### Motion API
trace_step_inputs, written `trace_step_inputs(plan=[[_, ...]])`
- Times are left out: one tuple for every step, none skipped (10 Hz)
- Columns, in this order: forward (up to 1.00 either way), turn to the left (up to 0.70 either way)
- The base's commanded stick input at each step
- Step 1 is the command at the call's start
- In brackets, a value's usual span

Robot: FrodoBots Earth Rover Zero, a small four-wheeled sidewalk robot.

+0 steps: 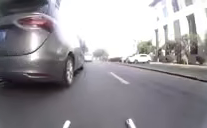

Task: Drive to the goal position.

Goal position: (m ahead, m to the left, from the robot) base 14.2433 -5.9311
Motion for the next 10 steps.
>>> trace_step_inputs(plan=[[0.70, 0.00], [0.70, 0.00], [0.70, 0.00], [0.70, 0.00], [0.70, 0.00], [0.70, 0.00], [0.70, 0.00], [0.70, 0.00], [0.70, 0.00], [0.70, 0.00]])
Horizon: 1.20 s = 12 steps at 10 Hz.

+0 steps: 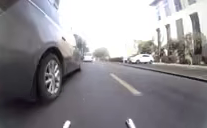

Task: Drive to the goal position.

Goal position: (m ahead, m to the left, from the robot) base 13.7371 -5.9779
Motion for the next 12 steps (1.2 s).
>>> trace_step_inputs(plan=[[0.70, 0.00], [0.70, 0.00], [0.70, 0.00], [0.70, 0.00], [0.70, 0.00], [0.70, 0.00], [0.70, 0.00], [0.70, 0.00], [0.70, 0.00], [0.70, 0.00], [0.70, 0.00], [0.70, 0.00]])
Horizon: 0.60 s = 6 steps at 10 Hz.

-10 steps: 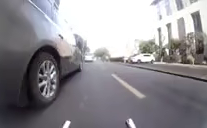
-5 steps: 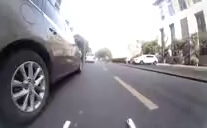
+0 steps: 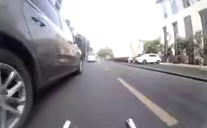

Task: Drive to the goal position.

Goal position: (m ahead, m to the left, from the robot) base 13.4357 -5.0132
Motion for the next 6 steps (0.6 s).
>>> trace_step_inputs(plan=[[0.70, 0.00], [0.70, 0.00], [0.70, 0.00], [0.70, 0.00], [0.70, 0.00], [0.70, 0.00]])
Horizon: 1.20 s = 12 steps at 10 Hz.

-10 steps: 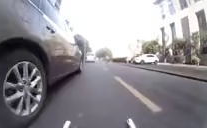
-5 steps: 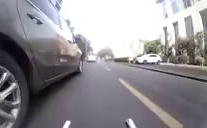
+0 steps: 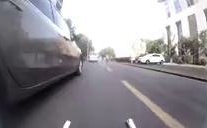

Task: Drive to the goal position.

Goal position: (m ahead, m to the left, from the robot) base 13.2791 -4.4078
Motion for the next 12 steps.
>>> trace_step_inputs(plan=[[0.70, 0.00], [0.70, 0.00], [0.70, 0.00], [0.70, 0.00], [0.70, 0.00], [0.70, -0.11], [0.70, -0.14], [0.70, -0.14], [0.70, -0.14], [0.70, -0.14], [0.70, -0.14], [0.70, -0.14]])
